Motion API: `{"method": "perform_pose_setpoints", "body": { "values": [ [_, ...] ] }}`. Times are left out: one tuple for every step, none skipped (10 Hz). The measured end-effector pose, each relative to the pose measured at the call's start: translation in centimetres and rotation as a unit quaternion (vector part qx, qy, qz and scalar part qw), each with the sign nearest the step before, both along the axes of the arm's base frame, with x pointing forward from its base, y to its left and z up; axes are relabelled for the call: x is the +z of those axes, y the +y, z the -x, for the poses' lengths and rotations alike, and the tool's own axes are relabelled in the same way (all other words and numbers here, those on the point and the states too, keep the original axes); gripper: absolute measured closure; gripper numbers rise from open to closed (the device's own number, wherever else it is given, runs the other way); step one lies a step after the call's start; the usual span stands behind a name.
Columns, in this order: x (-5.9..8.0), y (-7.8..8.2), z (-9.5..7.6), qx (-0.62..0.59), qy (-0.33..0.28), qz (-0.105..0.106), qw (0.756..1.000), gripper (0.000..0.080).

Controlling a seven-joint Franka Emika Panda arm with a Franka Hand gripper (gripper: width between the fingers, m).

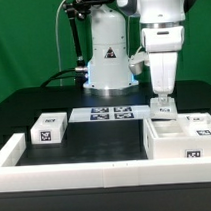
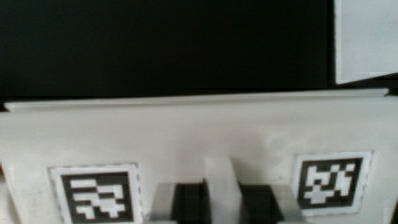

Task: Assemble cabinet

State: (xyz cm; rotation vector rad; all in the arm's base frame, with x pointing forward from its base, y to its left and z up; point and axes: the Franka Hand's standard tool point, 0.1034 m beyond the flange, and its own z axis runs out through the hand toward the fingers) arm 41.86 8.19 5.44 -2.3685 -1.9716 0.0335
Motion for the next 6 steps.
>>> {"method": "perform_pose_setpoints", "body": {
  "values": [
    [0.3, -0.7, -0.7, 0.001, 0.0, 0.001, 1.0, 0.0731],
    [0.5, -1.3, -1.6, 0.0, 0.001, 0.002, 1.0, 0.0731],
    [0.9, -1.4, -2.3, -0.002, 0.001, 0.003, 1.0, 0.0731],
    [1.1, -1.5, -2.8, -0.003, -0.001, 0.003, 1.0, 0.0731],
    [1.0, -1.5, -2.7, -0.003, 0.0, 0.003, 1.0, 0.0731],
    [1.0, -1.5, -2.6, -0.003, 0.0, 0.003, 1.0, 0.0731]
  ]
}}
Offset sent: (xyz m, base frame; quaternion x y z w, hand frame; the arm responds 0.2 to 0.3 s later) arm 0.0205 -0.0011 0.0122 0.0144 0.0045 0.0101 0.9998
